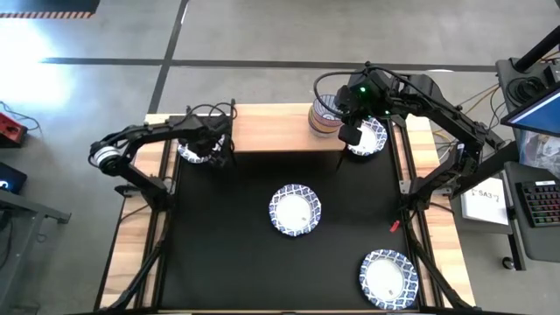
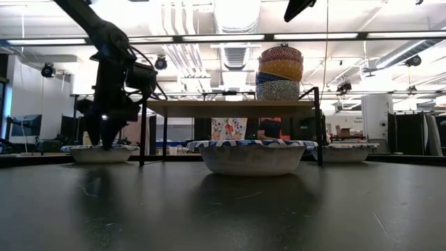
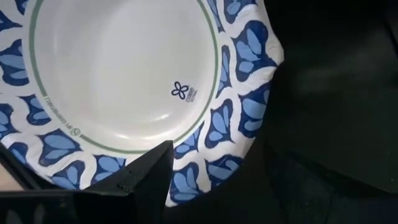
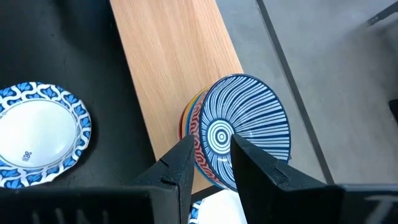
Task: Place and stack bowls onto a shelf
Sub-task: Put the white and blue bowl on the shelf
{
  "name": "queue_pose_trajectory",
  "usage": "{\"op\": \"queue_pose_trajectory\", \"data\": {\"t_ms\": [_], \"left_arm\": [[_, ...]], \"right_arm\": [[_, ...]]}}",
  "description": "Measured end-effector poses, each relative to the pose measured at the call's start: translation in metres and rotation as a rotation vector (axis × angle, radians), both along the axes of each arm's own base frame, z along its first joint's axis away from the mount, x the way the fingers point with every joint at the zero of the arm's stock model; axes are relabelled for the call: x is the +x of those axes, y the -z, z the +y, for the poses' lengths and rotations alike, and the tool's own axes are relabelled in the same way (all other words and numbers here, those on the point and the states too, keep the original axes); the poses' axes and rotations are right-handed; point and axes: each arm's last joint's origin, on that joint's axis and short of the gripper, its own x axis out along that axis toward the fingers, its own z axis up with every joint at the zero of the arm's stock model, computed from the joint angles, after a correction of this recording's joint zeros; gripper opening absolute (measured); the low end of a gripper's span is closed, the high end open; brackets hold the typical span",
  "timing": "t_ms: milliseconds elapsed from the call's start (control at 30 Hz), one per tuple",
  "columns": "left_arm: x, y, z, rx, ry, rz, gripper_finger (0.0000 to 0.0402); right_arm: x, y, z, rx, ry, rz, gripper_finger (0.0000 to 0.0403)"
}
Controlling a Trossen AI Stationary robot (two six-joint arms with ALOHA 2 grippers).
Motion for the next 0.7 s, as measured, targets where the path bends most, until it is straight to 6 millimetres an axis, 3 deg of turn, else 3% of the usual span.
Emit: {"op": "queue_pose_trajectory", "data": {"t_ms": [200, 500, 700], "left_arm": [[0.0004, 0.0007, 0.0004, 0.020, 0.000, -0.020, 0.0194], [-0.0001, 0.0003, 0.0003, 0.016, -0.011, -0.018, 0.0015], [-0.0003, -0.0012, -0.0015, -0.016, -0.015, -0.047, 0.0014]], "right_arm": [[-0.0001, -0.0001, 0.0001, 0.000, 0.000, -0.001, 0.0093], [-0.0001, -0.0001, 0.0001, 0.001, 0.001, 0.000, 0.0093], [-0.0001, -0.0001, 0.0001, 0.003, 0.004, -0.002, 0.0093]]}}
